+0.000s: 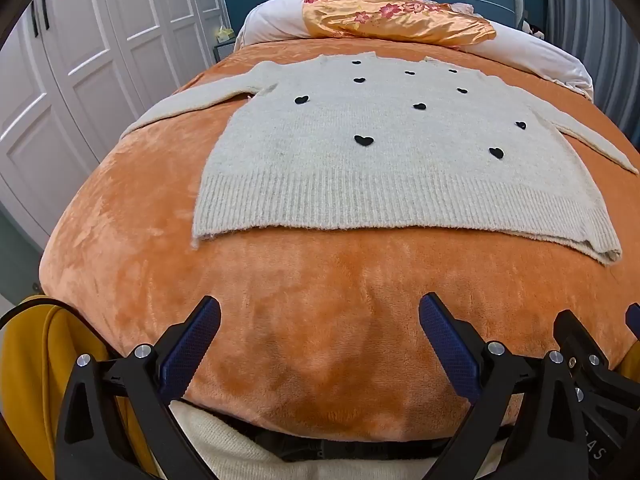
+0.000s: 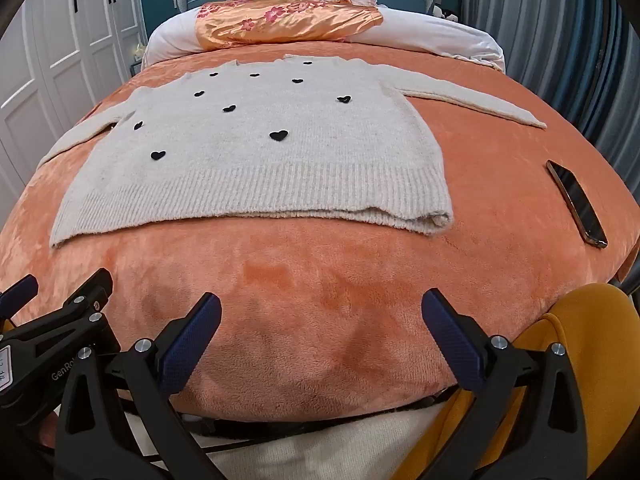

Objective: Fold small clothes

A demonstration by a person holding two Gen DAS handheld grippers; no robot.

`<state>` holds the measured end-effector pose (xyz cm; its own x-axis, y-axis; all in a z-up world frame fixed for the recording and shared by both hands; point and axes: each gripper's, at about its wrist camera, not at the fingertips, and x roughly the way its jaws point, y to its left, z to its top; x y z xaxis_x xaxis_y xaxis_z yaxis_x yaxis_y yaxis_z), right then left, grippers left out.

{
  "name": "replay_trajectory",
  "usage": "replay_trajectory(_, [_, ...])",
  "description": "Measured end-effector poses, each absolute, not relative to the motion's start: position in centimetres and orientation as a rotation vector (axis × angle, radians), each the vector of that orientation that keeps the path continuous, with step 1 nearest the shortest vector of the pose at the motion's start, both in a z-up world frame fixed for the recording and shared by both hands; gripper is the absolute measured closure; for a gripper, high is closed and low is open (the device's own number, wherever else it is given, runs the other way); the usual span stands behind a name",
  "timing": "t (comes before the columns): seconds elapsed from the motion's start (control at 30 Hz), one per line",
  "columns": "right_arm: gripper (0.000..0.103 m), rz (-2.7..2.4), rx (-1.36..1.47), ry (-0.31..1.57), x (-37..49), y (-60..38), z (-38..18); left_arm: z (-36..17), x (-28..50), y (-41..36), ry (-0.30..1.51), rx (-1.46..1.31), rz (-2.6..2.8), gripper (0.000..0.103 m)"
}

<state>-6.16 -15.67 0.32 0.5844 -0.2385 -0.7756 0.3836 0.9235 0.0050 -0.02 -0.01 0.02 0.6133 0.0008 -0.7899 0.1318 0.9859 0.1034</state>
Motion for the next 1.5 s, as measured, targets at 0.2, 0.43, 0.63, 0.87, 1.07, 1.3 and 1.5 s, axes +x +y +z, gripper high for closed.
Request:
replay_trajectory(0.2, [0.005,-0.365,0.180,0.874,-6.2,-15.7,0.3,0.1,0.0,0.0,0.910,0.158,-0.076,0.006])
replay_trajectory(0.43, [0.005,-0.366,0.179,0.875,-6.2,-15.7,0.3,0.0,0.0,0.0,0.910,0.157,-0.075,0.007])
replay_trajectory(0.63, [0.005,-0.365,0.180,0.875,-6.2,-15.7,0.3,0.0,0.0,0.0,0.910,0.157,-0.076,0.007])
replay_trajectory(0.87, [0.005,-0.365,0.180,0.875,-6.2,-15.8,0.3,0.0,0.0,0.0,0.911,0.156,-0.075,0.007])
replay_trajectory(1.07, [0.005,-0.365,0.179,0.877,-6.1,-15.5,0.3,0.0,0.0,0.0,0.911,0.158,-0.073,0.007])
replay_trajectory(1.3, [0.005,-0.365,0.182,0.879,-5.9,-15.3,0.2,0.0,0.0,0.0,0.912,0.157,-0.074,0.007])
replay_trajectory(1.5, [0.005,-0.349,0.256,0.873,-5.0,-17.7,0.2,0.9,0.5,0.6,0.882,0.139,-0.058,0.006])
